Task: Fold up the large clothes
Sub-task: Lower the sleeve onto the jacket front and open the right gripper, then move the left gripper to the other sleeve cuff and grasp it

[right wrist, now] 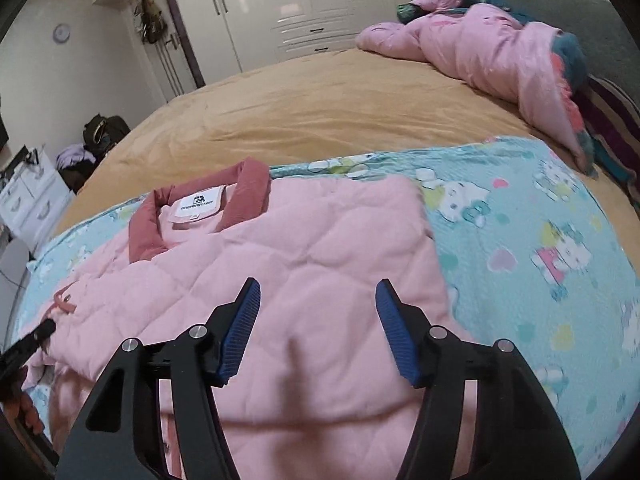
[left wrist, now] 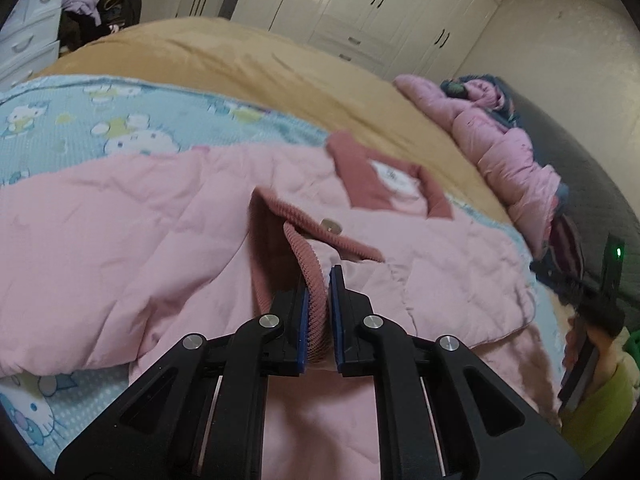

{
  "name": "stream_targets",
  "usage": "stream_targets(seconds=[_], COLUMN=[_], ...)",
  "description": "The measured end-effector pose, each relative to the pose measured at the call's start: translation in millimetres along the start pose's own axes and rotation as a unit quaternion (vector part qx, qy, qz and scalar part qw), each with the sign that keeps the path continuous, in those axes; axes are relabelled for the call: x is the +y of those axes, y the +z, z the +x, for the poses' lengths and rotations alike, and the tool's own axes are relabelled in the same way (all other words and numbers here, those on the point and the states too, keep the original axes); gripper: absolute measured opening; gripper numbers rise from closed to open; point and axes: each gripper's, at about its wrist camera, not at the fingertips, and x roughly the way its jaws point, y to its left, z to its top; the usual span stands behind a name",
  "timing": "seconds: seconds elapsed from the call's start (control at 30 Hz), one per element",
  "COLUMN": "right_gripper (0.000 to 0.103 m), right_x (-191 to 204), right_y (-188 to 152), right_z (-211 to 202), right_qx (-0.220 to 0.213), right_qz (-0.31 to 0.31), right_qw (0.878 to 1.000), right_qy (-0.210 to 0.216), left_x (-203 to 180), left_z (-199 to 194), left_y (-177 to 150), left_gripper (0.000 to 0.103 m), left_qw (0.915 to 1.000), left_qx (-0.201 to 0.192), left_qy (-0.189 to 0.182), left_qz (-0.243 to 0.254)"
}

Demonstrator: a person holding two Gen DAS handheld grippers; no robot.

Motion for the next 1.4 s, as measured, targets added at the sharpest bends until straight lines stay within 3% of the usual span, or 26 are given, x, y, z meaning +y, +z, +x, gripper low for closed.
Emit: stream_targets(seconds=[0.17,0.3,0.67,0.7,0.77,0.83,1.03,1.13,1.17,1.4], right_gripper=[0.059,0.059,0.06,0.061,0.073,0.092,0.097,0.099,0.099,0.099], right_x=[-16.8,-30.5,-33.5,-30.3,-21.7,-9.5,10.8,17.8,19.6,33.1], right_y=[5.0,-5.1,-14.3,-14.2,-16.1,-24.1,-39.4,-42.8,-43.3,-49.5], right_z=[42.7,63.8,74.6,71.1,61.0,45.4,18.9,5.8,2.8,-20.7], right_qx=[0.056,0.086,0.081,0.079,0.072,0.053,0.027,0.012,0.01,-0.007], right_qz=[0.023,0.044,0.043,0.035,0.013,-0.014,-0.056,-0.061,-0.062,-0.059], right_qw=[0.998,0.995,0.995,0.996,0.996,0.997,0.998,0.998,0.998,0.998], right_qy=[-0.016,-0.017,-0.026,-0.033,-0.043,-0.047,-0.033,-0.025,-0.023,-0.003], left_x=[11.6,21.0,23.2,20.9,17.9,14.2,11.8,7.4,6.4,4.1], left_z=[11.8,22.5,31.2,30.7,28.0,24.7,8.0,-1.2,-4.6,-18.5], left_y=[-12.5,-20.1,-24.3,-24.3,-23.9,-22.6,-20.9,-18.5,-17.2,-13.6], left_gripper=[0.004,0.006,0.008,0.008,0.01,0.022,0.054,0.081,0.094,0.094], left_qw=[0.9994,0.9977,0.9965,0.9966,0.9969,0.9973,0.9977,0.9982,0.9983,0.9971], left_qx=[0.029,0.051,0.067,0.068,0.068,0.067,0.058,0.048,0.043,0.037], left_qy=[0.007,-0.009,-0.013,-0.011,-0.008,0.001,0.005,0.014,0.019,0.052], left_qz=[-0.014,-0.044,-0.048,-0.045,-0.039,-0.031,-0.034,-0.033,-0.035,-0.041])
